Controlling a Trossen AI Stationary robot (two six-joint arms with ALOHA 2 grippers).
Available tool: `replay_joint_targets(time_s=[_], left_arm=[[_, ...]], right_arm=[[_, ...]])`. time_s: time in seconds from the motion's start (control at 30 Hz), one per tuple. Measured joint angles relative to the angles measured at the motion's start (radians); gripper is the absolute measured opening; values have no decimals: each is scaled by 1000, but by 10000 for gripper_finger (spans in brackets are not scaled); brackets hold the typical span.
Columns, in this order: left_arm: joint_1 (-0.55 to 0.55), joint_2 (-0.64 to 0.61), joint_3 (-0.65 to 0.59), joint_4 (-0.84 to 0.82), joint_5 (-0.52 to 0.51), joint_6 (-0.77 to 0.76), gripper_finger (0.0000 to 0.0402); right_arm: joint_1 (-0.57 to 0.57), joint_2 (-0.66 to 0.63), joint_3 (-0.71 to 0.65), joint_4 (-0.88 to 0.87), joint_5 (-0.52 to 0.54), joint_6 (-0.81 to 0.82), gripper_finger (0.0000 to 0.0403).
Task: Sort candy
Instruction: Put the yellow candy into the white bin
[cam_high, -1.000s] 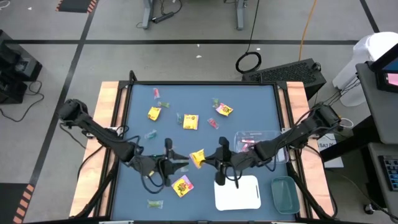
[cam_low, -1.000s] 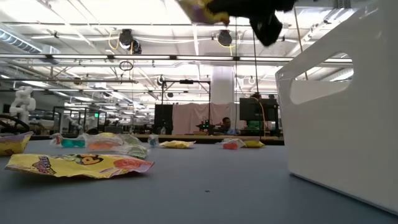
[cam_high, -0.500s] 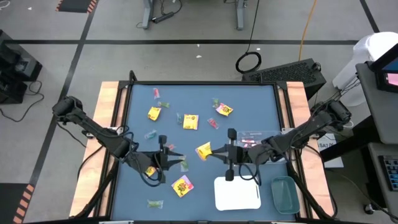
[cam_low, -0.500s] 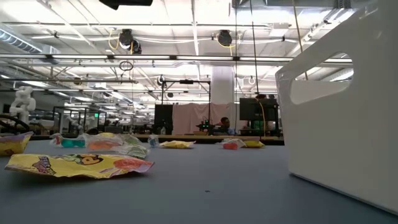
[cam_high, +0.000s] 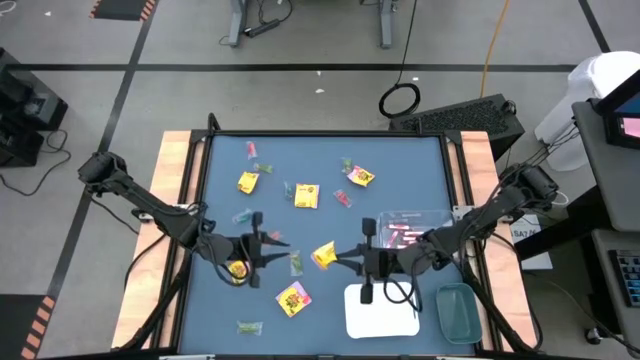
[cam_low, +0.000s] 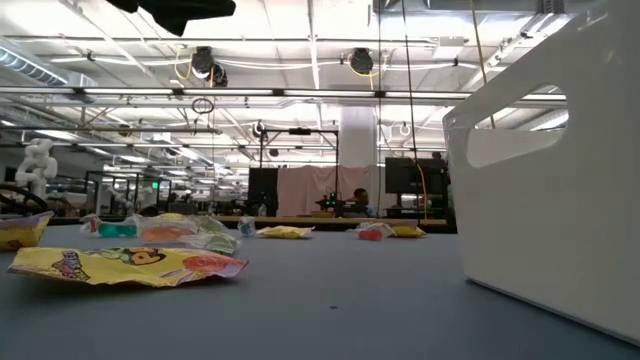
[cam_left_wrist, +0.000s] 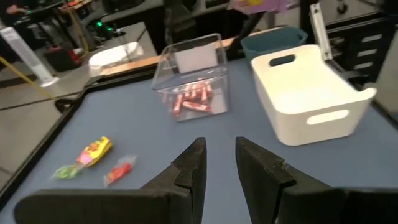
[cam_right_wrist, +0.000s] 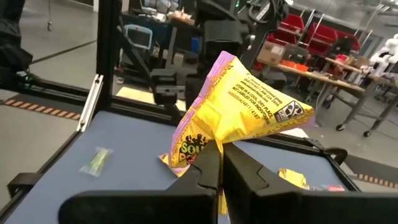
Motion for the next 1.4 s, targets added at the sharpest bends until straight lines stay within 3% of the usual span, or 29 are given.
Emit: replay_joint_targets(time_s=[0.43,0.67,1.0,1.4], left_arm=[[-1,1,-1,-12,29,2,93],[-1,2,-1,-12,29,2,93],[-1,2,-1,-35,29,3,93],[-1,2,-1,-35,29,3,93]], right_arm=[[-2,1,0,-72,-4,44,4],[22,24,0,-46,-3,-112,4],[62,66,-1,-62,-3,-458,4],[63,65,-1,-61,-5,-528,4]])
